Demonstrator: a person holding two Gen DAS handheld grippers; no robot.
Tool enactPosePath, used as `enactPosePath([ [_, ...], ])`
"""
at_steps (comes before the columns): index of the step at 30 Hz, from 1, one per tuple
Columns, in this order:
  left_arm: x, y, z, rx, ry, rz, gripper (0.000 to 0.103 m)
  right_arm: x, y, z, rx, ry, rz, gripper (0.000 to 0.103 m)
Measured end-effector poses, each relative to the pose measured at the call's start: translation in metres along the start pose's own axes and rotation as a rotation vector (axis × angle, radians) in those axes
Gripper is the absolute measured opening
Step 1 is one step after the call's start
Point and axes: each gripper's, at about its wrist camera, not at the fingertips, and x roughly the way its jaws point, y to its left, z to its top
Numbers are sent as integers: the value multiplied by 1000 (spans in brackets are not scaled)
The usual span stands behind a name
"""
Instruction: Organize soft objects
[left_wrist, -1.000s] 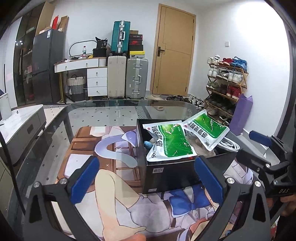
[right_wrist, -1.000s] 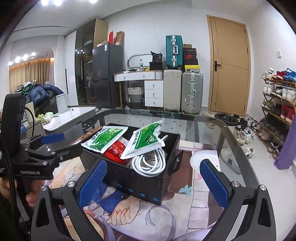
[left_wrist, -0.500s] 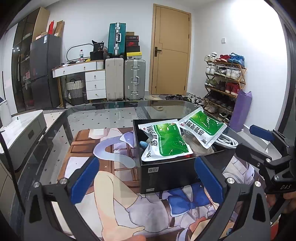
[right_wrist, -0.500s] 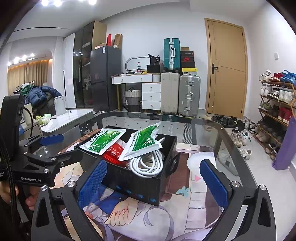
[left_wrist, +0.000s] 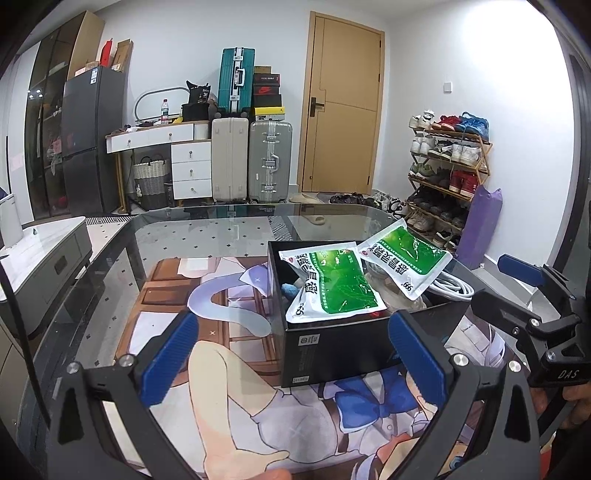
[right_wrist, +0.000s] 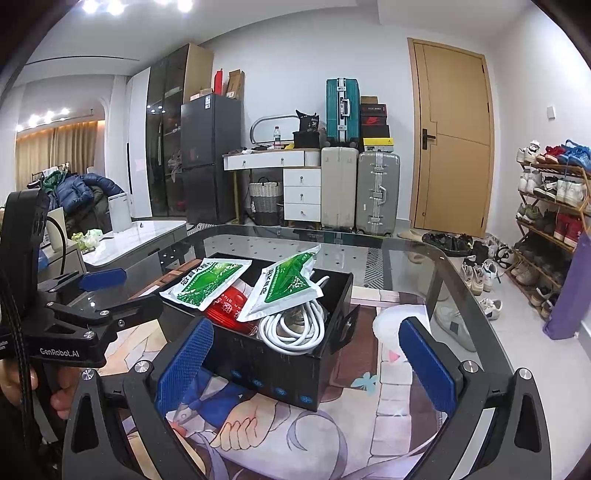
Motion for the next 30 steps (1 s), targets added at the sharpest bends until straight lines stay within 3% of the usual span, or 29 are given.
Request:
enactPosePath([
  [30,-2,0,2,-2,-10,2,103,0,-2,0,2,-1,2,102],
])
